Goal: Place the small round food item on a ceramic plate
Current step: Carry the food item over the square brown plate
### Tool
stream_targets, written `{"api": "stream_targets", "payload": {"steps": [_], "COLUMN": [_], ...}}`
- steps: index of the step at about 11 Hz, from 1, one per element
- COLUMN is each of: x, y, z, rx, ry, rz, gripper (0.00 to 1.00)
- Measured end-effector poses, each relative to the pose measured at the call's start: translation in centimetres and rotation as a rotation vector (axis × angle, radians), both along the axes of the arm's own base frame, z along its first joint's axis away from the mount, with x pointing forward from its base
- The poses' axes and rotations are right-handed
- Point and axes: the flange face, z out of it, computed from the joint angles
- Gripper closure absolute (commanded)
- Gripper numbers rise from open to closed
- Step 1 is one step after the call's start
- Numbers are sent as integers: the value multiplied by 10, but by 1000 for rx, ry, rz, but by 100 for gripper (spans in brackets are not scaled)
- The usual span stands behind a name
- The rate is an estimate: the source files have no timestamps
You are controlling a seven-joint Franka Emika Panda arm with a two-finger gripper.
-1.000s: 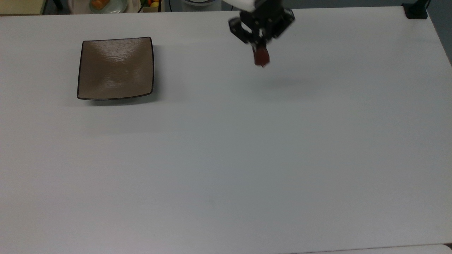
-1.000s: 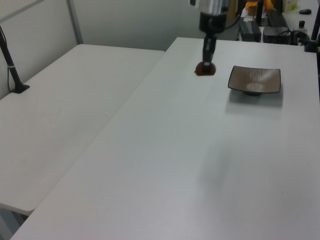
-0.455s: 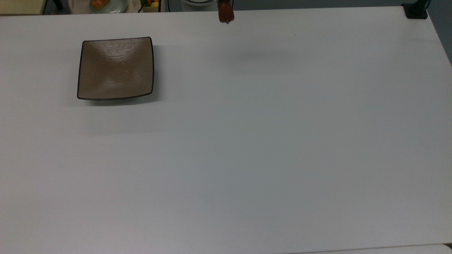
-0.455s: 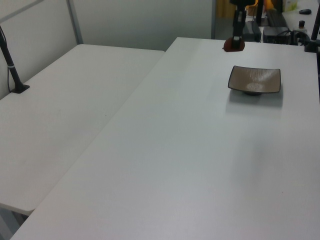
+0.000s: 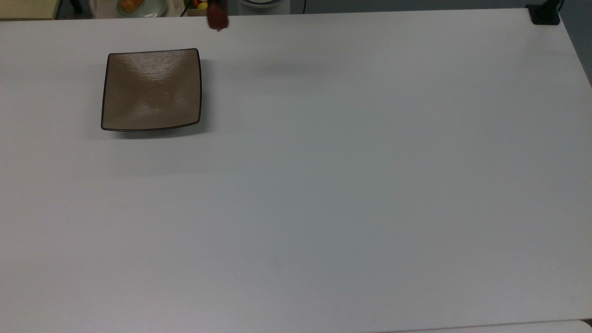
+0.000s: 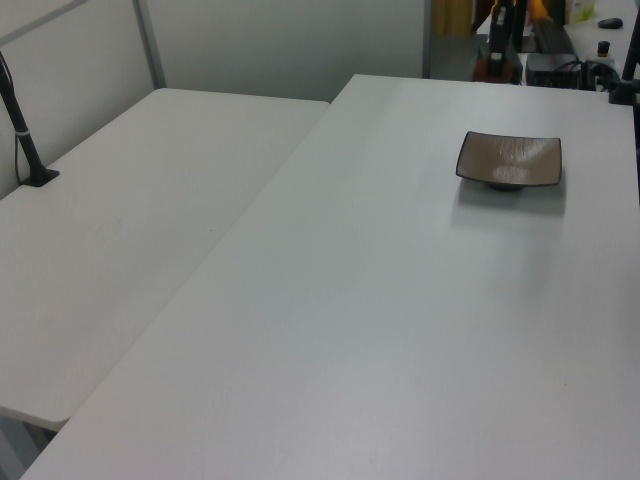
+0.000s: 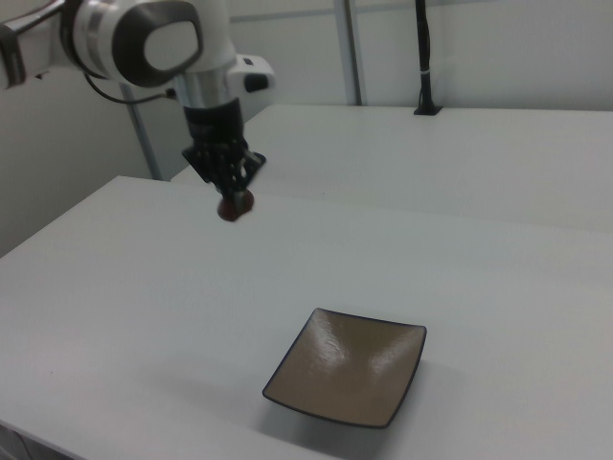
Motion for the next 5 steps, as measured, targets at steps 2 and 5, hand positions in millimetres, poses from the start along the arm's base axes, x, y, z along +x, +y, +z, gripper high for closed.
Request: {"api": "stream_targets", "payload": {"steps": [2,5], "x": [-4,-5], "y": [-39,-88], "z": [-19,-53], "rx": [-25,-67], "ry": [36,22], "rz": [8,-35], "gripper": [94,93]}}
